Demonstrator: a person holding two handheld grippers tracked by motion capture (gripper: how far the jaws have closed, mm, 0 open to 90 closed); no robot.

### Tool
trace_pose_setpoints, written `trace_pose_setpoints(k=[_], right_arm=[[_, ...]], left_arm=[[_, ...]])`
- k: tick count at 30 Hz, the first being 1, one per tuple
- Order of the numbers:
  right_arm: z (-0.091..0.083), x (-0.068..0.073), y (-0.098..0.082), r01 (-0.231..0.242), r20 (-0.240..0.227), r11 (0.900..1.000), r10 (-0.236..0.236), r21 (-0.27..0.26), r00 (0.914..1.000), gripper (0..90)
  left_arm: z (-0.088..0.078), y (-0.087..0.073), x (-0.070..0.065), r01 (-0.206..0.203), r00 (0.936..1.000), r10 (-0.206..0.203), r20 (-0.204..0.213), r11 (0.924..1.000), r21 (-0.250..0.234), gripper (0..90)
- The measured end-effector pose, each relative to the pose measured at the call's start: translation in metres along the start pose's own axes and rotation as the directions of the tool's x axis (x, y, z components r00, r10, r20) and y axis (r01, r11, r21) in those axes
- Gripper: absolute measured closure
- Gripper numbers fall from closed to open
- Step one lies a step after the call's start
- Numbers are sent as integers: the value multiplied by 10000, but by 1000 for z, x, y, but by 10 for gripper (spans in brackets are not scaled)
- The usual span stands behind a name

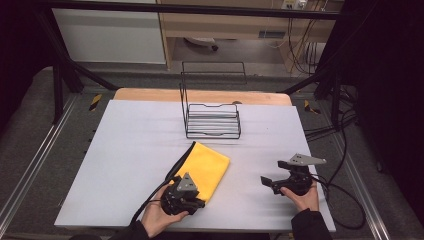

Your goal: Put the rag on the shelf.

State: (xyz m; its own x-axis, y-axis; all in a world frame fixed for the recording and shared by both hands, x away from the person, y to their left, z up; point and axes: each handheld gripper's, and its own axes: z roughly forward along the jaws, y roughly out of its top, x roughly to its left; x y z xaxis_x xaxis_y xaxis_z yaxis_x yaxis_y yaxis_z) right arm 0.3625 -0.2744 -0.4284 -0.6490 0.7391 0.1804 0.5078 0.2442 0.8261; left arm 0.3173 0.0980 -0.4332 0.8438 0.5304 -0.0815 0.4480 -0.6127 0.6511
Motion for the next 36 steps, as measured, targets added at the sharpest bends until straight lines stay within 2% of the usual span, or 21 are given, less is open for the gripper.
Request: trace_pose_setpoints(k=[3,4,6,10,12,15,16,21,25,28,29,30,31,33,36], right_arm=[[1,1,0,-13,-28,10000,14,46,10000,13],[1,1,0,-1,-21,10000,2,50,10000,13],[1,1,0,24,-17,10000,-24,32,10000,13],[2,1,0,23,-43,10000,-23,66,10000,14],[2,1,0,15,-52,10000,-15,59,10000,15],[1,1,1,-16,-48,10000,16,45,10000,16],[1,1,1,-55,-61,10000,55,21,10000,17],[1,2,1,-64,-64,10000,64,12,10000,17],[1,2,2,-59,-75,10000,58,-17,10000,27],[2,4,3,-113,-72,9999,113,69,9999,37],[2,5,3,-117,-111,9999,117,22,9999,48],[4,7,5,-163,-197,9998,164,64,9997,61],[4,7,5,-163,-197,9998,164,64,9997,61],[5,12,7,-209,-250,9997,211,107,9995,79],[9,20,10,-185,-291,9995,192,259,9994,103]], left_arm=[[5,1,-2,-5,9999,5,-101,10000,-3,670],[5,1,-1,43,9999,-43,-98,10000,24,721],[6,2,-1,174,9998,-173,-83,9998,43,750],[6,3,0,170,9998,-170,-62,9998,105,827],[5,4,1,201,9998,-201,40,9998,62,833],[6,7,0,384,9986,-372,377,9988,-311,844],[8,13,-4,390,9977,-362,576,9980,-494,845],[17,28,-18,296,9970,-234,736,9960,-840,844],[30,34,-24,299,9972,-256,701,9977,-612,835],[33,33,-23,324,9959,-273,859,9978,-578,788],[31,33,-22,341,9951,-278,949,9972,-658,742],[28,32,-20,340,9953,-272,929,9968,-726,608],[24,32,-19,377,9953,-307,922,9965,-752,608],[14,31,-13,303,9970,-243,731,9962,-817,483],[-4,26,-1,416,9983,-370,461,9937,-1043,381]])
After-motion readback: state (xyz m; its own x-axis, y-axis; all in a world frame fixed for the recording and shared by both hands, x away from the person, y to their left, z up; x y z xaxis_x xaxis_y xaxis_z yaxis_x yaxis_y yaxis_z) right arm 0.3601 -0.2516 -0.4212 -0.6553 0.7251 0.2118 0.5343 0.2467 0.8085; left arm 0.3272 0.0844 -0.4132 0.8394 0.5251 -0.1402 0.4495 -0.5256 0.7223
